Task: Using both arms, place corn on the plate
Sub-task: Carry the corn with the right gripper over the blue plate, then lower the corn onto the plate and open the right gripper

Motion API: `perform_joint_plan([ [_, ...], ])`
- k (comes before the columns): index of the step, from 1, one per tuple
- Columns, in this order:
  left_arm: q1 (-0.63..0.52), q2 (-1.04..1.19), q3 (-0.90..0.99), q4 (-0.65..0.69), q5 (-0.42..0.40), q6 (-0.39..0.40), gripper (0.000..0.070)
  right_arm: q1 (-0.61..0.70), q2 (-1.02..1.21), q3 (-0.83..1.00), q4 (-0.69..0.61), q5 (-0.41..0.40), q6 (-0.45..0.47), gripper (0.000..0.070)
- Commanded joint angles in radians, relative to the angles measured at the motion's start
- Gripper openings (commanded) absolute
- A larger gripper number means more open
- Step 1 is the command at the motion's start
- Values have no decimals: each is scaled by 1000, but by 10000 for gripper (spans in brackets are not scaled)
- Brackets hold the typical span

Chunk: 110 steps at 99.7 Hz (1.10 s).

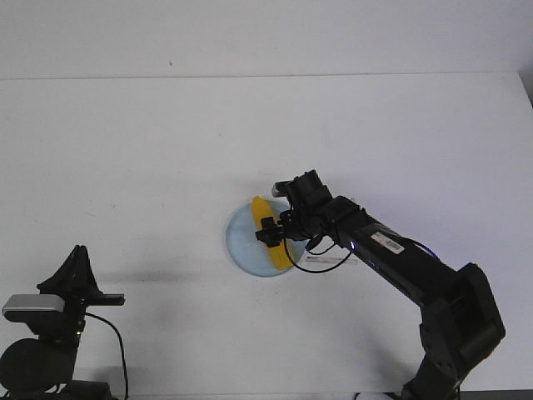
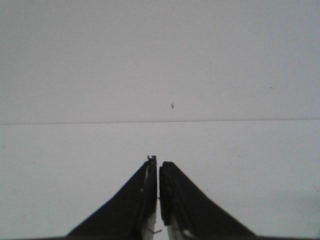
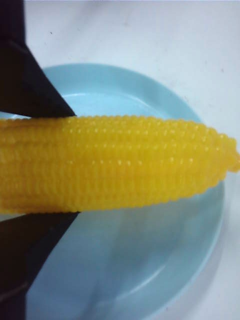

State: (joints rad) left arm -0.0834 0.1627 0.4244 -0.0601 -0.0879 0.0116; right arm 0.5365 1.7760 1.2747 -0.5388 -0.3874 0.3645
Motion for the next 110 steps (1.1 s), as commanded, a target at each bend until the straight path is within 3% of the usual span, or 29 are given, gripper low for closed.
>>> perform_joint_plan([
  [1, -1, -2, 8, 14, -2, -2, 1, 15, 19, 16, 13, 1, 8, 455],
  [8, -1, -2, 8, 14, -2, -2, 1, 15, 19, 16, 14, 0, 8, 522],
  [64, -1, -2, 8, 14, -2, -2, 1, 7, -126, 74, 17, 21, -22, 504],
  [71, -1, -2, 8, 14, -2, -2, 1, 7, -161, 74, -11, 69, -68, 418],
  [82, -1, -2, 8, 14, -2, -2, 1, 8, -220, 66, -48, 229, -118, 145],
  [88, -1, -2, 8, 14, -2, -2, 1, 7, -265, 49, -41, 318, -172, 58],
  [98, -1, -2, 8, 14, -2, -2, 1, 3, -339, 4, -18, 397, -240, 44],
  [110, -1, -2, 8, 14, -2, -2, 1, -28, -438, -95, 40, 414, -266, 43],
])
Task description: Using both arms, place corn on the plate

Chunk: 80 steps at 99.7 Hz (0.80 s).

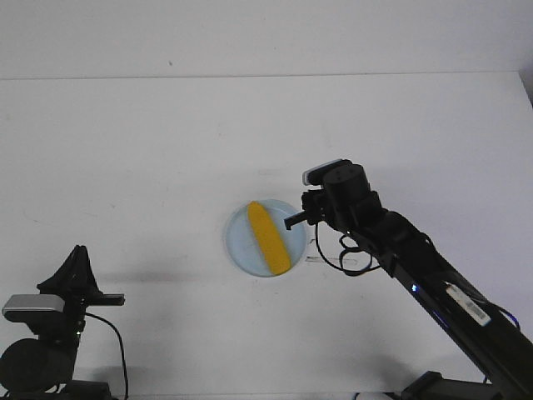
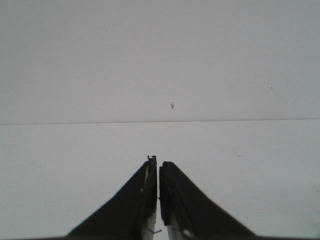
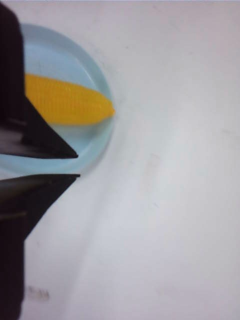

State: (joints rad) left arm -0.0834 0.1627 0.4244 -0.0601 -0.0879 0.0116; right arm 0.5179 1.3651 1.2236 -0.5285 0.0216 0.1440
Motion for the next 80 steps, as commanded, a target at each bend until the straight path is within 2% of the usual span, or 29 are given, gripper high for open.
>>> perform_joint_plan([
  [1, -1, -2, 8, 14, -2, -2, 1, -13, -35, -55, 38, 5, -45, 43],
  [12, -1, -2, 8, 14, -2, -2, 1, -58, -145, -206, 171, 5, -45, 13],
  [25, -1, -2, 8, 14, -2, -2, 1, -145, -283, -407, 361, 3, -62, 14],
  [45, -1, -2, 8, 14, -2, -2, 1, -351, -444, -589, 410, 6, -154, 14],
  [64, -1, -2, 8, 14, -2, -2, 1, -539, -599, -714, 437, 4, -152, 14],
  [80, -1, -2, 8, 14, -2, -2, 1, -585, -751, -787, 474, 3, -142, 14],
])
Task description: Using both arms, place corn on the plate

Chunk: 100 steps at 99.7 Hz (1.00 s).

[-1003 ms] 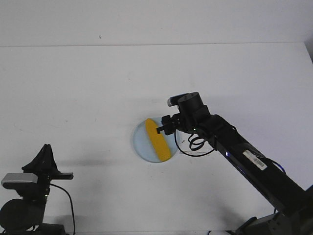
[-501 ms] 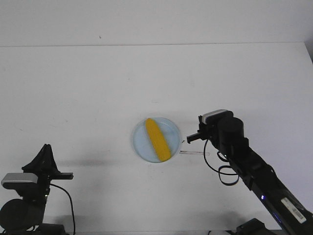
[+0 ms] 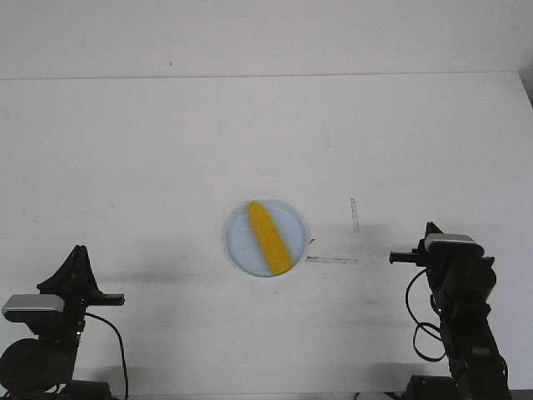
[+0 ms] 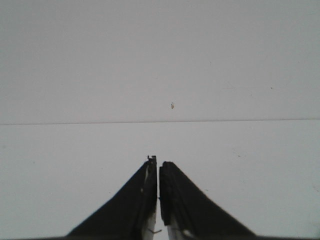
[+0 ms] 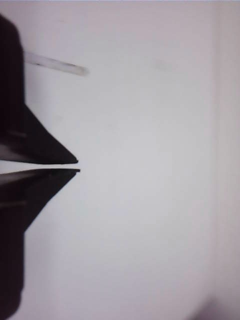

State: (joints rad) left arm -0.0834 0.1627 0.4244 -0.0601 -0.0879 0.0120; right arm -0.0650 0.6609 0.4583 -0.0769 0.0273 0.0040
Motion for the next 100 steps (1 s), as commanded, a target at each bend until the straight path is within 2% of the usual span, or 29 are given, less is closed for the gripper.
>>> perform_joint_plan([
  [1, -1, -2, 8, 14, -2, -2, 1, -2, -57, -27, 26, -2, -2, 14],
  [17, -1, -2, 8, 13, -2, -2, 1, 8, -239, -92, 35, -5, 0, 14],
  [26, -1, -2, 8, 13, -2, -2, 1, 16, -338, -94, -7, -8, 0, 14],
  [52, -1, -2, 8, 12, -2, -2, 1, 16, -550, -94, 1, -5, -2, 15],
  [100, -1, -2, 8, 9, -2, -2, 1, 16, -610, -93, 39, -1, -2, 14],
])
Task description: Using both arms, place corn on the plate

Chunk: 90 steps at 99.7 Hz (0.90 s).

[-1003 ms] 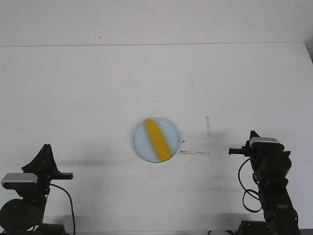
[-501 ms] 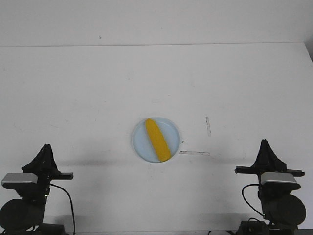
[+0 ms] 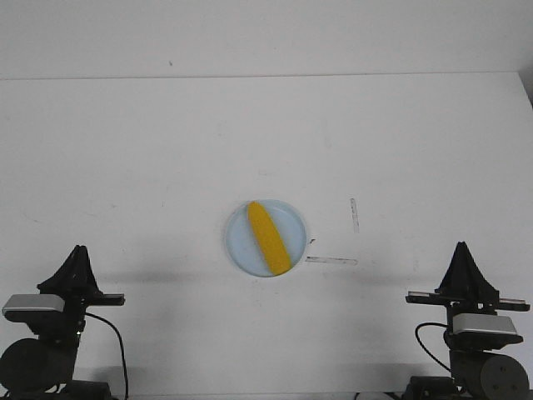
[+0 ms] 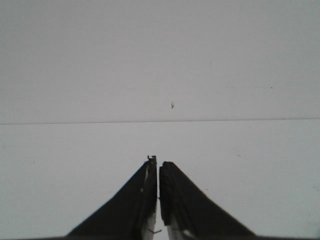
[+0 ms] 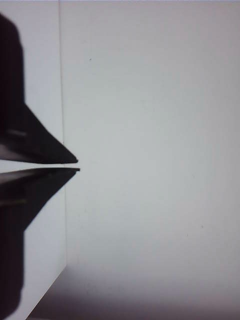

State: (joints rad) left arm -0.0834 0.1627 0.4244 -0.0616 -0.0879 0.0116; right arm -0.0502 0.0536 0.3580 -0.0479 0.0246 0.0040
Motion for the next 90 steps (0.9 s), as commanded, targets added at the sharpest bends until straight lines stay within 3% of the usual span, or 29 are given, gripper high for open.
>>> perform_joint_plan([
  [1, -1, -2, 8, 10, -2, -2, 1, 1, -3, 8, 10, 2, -2, 14],
  [77, -2, 0, -5, 12, 2, -1, 1, 1, -3, 8, 10, 2, -2, 14],
  [90, 8, -5, -89, 121, 1, -3, 1, 1, -3, 8, 10, 2, -2, 15],
])
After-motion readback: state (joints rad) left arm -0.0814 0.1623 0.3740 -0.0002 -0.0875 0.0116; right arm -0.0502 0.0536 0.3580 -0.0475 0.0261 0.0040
